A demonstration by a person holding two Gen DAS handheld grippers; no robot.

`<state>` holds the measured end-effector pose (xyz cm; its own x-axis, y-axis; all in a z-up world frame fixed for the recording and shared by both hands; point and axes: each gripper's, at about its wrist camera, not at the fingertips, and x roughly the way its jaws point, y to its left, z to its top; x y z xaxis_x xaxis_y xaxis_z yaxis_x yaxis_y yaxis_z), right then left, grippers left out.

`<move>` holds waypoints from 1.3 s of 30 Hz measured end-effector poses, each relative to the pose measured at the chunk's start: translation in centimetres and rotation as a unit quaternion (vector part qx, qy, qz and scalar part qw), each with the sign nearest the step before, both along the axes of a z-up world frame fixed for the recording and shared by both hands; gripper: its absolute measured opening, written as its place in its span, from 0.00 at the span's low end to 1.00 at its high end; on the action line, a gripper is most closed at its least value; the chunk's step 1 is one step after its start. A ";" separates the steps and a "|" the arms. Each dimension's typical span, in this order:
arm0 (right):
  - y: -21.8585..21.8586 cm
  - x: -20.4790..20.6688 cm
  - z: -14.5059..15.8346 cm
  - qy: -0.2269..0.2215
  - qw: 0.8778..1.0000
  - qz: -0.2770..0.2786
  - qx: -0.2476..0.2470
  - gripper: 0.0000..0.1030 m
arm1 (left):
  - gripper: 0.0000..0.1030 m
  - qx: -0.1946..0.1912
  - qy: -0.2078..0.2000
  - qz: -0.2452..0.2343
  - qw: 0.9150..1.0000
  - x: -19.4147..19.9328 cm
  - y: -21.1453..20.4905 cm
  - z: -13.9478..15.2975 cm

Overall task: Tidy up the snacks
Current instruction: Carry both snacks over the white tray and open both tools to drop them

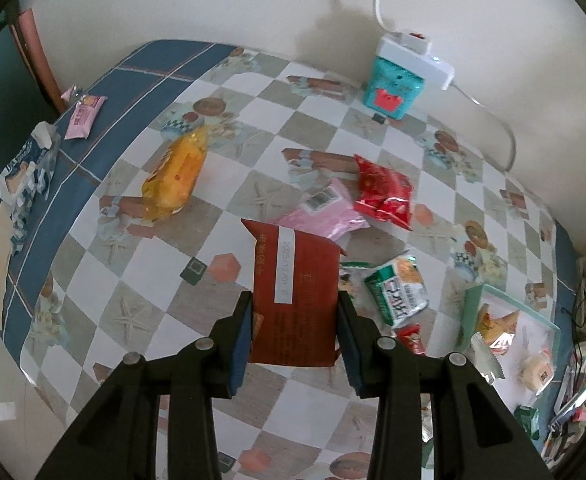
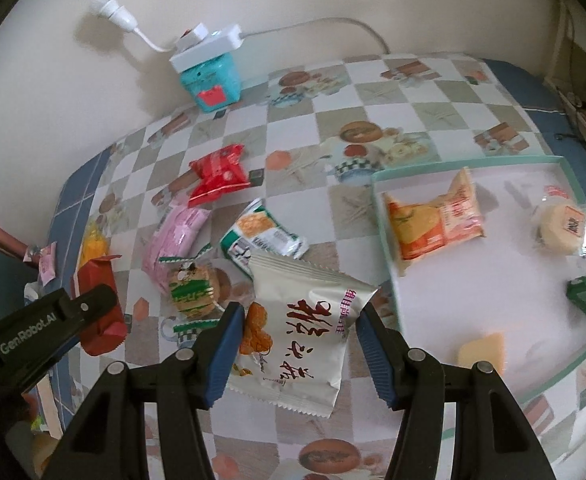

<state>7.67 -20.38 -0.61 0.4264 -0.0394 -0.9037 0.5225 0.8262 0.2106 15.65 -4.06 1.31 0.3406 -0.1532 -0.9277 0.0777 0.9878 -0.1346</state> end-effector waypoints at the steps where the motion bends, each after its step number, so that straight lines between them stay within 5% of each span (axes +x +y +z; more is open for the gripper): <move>1: -0.3 -0.2 0.2 -0.001 1.000 -0.002 -0.001 0.59 | 0.40 0.000 -0.003 -0.002 1.000 -0.2 -0.3 0.2; 39: -18.0 -12.5 0.7 0.010 0.980 -0.198 0.020 0.59 | 0.40 0.031 -0.009 -0.164 0.986 -8.9 -17.1 0.1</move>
<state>-4.83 -38.36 0.07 0.3678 -0.1619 -0.9157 0.8045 0.5493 0.2260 6.71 -21.16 1.38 0.2979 -0.2006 -0.9333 0.3955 0.9158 -0.0706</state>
